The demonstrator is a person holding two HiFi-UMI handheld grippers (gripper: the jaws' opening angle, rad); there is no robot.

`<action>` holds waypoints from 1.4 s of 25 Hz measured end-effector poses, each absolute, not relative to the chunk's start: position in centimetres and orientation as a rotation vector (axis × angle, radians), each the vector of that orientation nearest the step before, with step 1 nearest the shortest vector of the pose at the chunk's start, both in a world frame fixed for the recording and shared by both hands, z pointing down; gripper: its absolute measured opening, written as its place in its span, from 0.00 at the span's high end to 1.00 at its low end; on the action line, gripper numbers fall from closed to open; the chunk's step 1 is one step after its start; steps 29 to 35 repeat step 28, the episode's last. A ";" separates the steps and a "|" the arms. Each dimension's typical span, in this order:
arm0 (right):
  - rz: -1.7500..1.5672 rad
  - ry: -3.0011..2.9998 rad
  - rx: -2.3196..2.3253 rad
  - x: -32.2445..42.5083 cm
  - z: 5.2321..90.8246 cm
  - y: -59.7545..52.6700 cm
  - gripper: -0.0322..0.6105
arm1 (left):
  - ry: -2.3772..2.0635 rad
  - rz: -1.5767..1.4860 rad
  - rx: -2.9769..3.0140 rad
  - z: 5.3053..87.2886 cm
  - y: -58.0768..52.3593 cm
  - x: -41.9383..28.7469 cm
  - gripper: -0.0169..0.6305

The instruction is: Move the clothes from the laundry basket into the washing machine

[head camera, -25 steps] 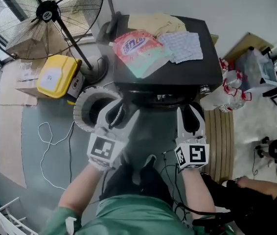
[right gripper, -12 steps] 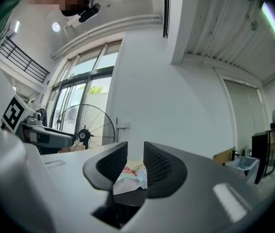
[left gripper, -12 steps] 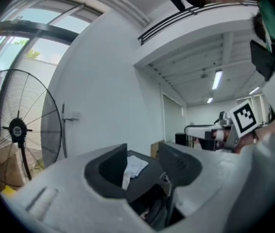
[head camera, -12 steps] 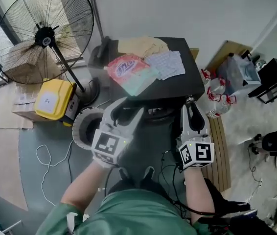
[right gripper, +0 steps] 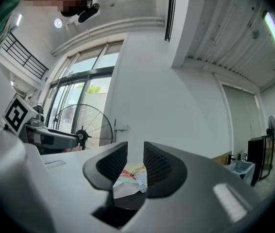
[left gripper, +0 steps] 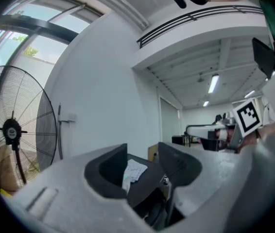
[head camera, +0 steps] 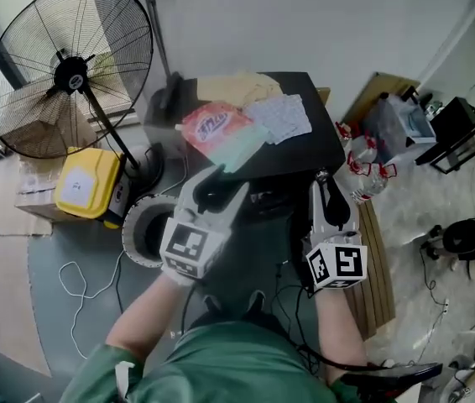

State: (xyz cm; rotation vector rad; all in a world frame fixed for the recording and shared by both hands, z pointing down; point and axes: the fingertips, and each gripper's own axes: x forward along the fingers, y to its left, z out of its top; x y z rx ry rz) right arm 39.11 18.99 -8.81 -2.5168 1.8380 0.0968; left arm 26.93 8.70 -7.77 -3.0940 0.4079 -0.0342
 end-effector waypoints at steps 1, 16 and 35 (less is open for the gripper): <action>0.097 1.835 -2.521 39.1 -8.8 18.9 0.79 | 0.408 -0.035 -3.095 -7.7 8.5 26.8 0.67; 0.097 1.825 -2.520 38.9 -8.7 19.3 0.80 | 0.426 -0.044 -3.085 -7.7 8.3 26.1 0.67; 0.106 1.850 -2.503 38.9 -8.9 20.1 0.80 | 0.456 -0.043 -3.069 -8.1 9.1 25.8 0.67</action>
